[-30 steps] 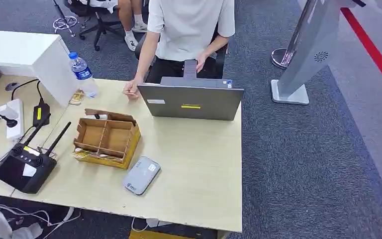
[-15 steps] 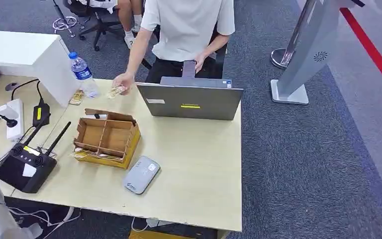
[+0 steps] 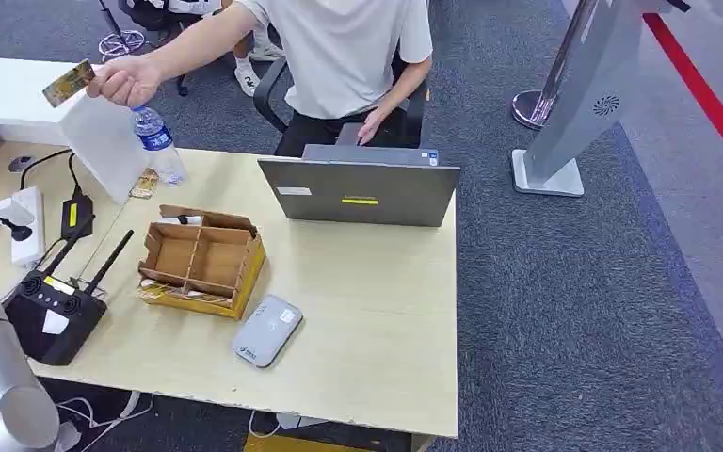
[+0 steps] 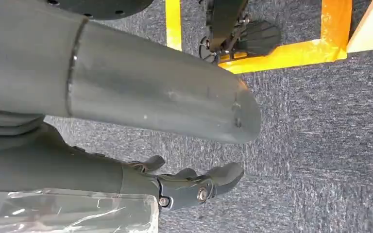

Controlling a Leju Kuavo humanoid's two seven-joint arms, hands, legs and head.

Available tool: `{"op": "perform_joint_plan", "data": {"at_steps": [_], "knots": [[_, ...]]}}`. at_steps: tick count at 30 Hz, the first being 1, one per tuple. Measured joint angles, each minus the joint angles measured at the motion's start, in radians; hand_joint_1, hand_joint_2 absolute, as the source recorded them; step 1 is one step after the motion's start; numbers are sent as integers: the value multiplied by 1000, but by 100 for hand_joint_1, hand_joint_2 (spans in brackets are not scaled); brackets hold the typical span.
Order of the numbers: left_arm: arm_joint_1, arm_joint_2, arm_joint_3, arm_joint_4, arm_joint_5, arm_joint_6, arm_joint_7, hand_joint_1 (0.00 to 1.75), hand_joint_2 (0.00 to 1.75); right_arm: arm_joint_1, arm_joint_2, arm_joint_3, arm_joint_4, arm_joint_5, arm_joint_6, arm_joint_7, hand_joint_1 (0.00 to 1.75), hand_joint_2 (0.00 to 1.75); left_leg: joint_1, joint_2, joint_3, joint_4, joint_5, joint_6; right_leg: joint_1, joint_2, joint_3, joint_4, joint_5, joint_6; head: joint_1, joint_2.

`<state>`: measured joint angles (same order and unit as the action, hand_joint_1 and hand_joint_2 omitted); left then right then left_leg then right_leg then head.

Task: Pass the card to the sensor for recognition and then transmit it.

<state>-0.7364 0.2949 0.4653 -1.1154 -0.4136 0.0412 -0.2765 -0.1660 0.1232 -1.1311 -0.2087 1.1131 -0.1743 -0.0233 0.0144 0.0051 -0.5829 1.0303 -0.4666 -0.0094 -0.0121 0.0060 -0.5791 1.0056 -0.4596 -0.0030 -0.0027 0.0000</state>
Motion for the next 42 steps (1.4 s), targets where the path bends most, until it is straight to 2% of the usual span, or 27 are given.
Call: {"op": "perform_joint_plan", "data": {"at_steps": [14, 15, 22, 28, 30, 32, 35, 39, 42], "knots": [[-189, 52, -293, 31, -390, 99, 101, 0, 175, -4, 0, -6, 1, 33, 17, 22, 0, 0, 0, 0, -2, 0, 1, 0, 0, 0, -2, 0, 1, 1, 1, 0], [-202, 55, -314, 34, -419, 107, 109, 175, 175, -4, 0, -7, 1, 34, 17, 23, 0, 0, 0, 0, -2, 0, 1, 0, 0, 0, -2, 0, 1, 1, 0, 0], [-285, 80, -463, 50, -610, 153, 163, 175, 175, -4, 1, -11, 2, 41, 24, 31, 0, 0, 0, 0, -2, 0, 2, 0, 0, 0, -2, 1, 1, 1, 1, 0], [-288, 80, -469, 50, -619, 154, 164, 175, 175, -4, 1, -12, 2, 42, 25, 31, 0, 0, 0, 0, -2, 0, 2, 0, 0, 0, -2, 1, 1, 1, 1, 0], [-302, 85, -496, 50, -653, 159, 175, 175, 175, -4, 1, -17, 3, 49, 27, 32, 0, 0, 0, 0, -3, 0, 2, 0, 0, 0, -2, 1, 1, 1, 1, 0], [-355, 100, -618, 51, -790, 178, 219, 175, 175, -4, 1, -30, 3, 52, 30, 38, 0, 0, 0, 0, -3, 0, 2, 0, 0, 0, -2, 1, 1, 1, 1, 0], [-430, 82, -687, 97, -887, 180, 263, 175, 175, -8, 1, -30, 4, 71, 31, 48, 0, 0, 0, -1, -4, 1, 3, -1, 0, -1, -4, 1, 2, 1, -1, 0], [-486, 63, -741, 165, -933, 211, 278, 175, 175, -12, 2, -30, 7, 84, 31, 55, 0, 0, 0, 0, -4, 1, 4, -1, 0, 0, -4, 1, 3, 2, -1, 0], [-494, 56, -749, 175, -934, 238, 277, 175, 175, -12, 2, -30, 8, 88, 31, 58, 0, 0, 0, 1, -4, 1, 4, -1, 0, 0, -4, 1, 3, 1, -1, 0]]}}
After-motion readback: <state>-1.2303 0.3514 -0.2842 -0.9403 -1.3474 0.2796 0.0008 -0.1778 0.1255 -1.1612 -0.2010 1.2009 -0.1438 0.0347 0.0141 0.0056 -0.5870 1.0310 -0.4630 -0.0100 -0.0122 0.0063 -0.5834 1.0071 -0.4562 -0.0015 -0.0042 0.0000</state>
